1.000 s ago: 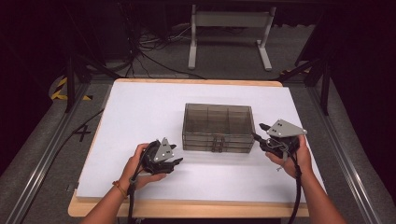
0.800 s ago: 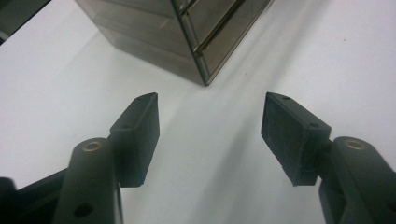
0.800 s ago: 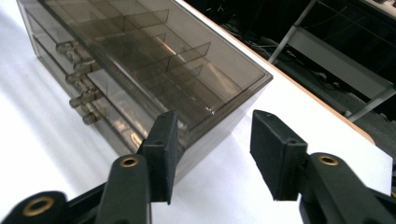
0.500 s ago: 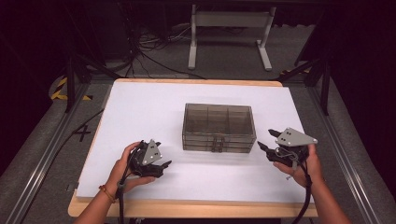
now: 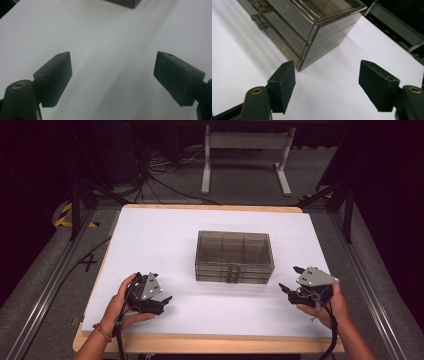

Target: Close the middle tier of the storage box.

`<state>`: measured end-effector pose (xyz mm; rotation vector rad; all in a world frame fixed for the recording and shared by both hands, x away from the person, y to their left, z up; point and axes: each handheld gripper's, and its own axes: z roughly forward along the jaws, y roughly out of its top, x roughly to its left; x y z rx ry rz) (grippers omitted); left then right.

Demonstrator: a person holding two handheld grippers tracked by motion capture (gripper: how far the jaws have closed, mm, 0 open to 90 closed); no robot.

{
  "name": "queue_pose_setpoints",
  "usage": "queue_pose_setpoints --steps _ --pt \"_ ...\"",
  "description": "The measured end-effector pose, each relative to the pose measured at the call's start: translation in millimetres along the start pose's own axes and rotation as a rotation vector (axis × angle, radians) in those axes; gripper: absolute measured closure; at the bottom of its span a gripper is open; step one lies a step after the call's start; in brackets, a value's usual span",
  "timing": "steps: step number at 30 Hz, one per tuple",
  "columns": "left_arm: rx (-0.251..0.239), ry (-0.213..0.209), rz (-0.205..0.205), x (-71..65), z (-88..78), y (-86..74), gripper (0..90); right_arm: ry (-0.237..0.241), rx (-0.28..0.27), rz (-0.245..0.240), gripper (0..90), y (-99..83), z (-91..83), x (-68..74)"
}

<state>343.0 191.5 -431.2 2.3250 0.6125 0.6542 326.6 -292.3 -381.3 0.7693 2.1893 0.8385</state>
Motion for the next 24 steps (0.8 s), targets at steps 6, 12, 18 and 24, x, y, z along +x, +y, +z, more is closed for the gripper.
queue_pose_setpoints --steps 6,12,18,24 --pt "0.006 0.006 -0.021 3.3 -5.5 -11.7 13.4 -0.005 0.017 0.011 24.5 -13.1 -1.8 -0.7" --pt "0.025 0.011 -0.026 5.1 -6.8 -24.7 12.2 -0.007 0.034 0.031 22.4 -27.8 -1.9 -3.3" --pt "0.041 0.014 -0.035 6.7 -8.7 -36.6 11.1 -0.007 0.041 0.062 19.3 -44.8 -2.9 -5.6" --pt "0.023 0.021 -0.075 11.6 -14.4 -49.6 10.6 -0.019 0.038 0.108 17.2 -57.8 -3.9 -8.5"
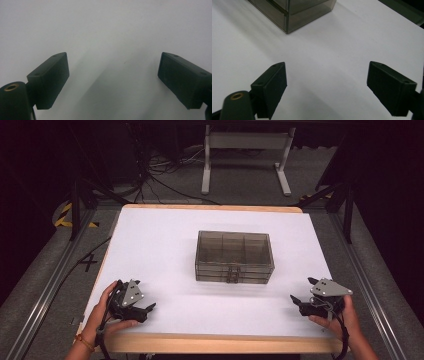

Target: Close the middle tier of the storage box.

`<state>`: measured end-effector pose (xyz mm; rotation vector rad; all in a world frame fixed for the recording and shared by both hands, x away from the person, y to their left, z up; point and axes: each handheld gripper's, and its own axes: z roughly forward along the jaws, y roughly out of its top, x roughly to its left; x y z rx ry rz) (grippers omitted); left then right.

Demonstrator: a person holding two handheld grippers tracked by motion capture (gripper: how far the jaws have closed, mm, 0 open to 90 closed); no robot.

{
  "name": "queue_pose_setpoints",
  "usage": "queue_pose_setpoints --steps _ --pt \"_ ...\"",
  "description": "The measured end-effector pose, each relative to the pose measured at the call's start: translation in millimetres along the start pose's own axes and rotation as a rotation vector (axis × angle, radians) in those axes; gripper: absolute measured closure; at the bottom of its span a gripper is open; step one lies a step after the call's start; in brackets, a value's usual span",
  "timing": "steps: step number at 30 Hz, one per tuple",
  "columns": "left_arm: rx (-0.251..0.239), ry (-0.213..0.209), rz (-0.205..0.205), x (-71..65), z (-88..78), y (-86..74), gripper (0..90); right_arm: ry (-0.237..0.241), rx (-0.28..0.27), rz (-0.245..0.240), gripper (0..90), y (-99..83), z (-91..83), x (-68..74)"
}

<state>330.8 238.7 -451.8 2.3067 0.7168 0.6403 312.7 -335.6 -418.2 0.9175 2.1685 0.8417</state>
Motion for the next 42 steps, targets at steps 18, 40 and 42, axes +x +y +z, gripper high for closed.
queue_pose_setpoints --steps 18,40,42 --pt "-0.112 -0.010 -0.161 18.8 -13.1 -31.7 9.6 -0.076 -0.056 0.184 13.4 -31.7 -0.6 -12.5" --pt "-0.303 -0.036 -0.370 36.0 -26.1 -50.2 9.1 -0.087 -0.134 0.351 11.3 -47.4 -4.4 -26.5" --pt "-0.300 -0.033 -0.364 35.8 -26.1 -50.0 9.1 -0.084 -0.122 0.349 11.3 -47.0 -3.5 -26.4"
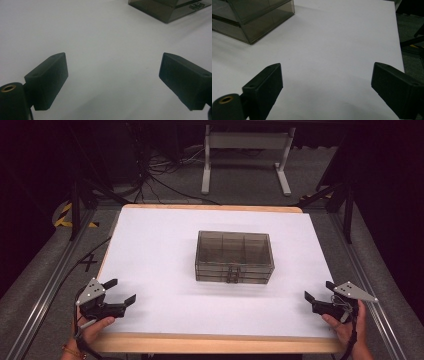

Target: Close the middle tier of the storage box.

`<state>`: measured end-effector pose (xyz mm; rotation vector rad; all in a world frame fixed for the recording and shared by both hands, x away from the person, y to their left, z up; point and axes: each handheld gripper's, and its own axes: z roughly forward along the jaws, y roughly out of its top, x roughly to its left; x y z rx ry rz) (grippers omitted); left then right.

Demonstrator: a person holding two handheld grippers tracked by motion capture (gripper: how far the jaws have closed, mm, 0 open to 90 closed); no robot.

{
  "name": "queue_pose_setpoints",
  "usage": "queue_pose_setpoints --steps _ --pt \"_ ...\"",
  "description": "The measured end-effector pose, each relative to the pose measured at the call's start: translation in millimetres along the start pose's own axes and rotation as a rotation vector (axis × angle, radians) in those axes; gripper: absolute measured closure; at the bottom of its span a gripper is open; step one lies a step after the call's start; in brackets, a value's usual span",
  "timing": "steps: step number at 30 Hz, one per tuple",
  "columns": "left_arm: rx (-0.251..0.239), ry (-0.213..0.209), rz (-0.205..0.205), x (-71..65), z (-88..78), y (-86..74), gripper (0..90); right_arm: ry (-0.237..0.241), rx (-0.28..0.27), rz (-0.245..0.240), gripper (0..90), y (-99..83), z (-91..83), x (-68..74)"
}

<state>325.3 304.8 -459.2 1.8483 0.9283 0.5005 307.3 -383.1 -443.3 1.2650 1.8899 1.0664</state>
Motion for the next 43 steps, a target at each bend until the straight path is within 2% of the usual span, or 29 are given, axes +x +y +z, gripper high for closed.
queue_pose_setpoints --steps 12,26,31,43 --pt "0.025 -0.001 0.011 -1.7 2.6 0.9 9.1 0.000 0.033 -0.019 11.0 1.0 3.3 2.0" --pt "0.033 0.003 0.005 -1.3 3.5 1.3 9.2 0.005 0.038 -0.024 10.8 1.1 4.0 2.2" --pt "0.052 0.006 0.011 -1.7 5.2 2.1 9.1 0.007 0.041 -0.023 10.7 1.2 4.0 1.9" --pt "0.083 -0.001 -0.002 -0.2 8.2 3.5 8.2 0.005 0.046 -0.017 9.8 1.4 4.6 1.8"
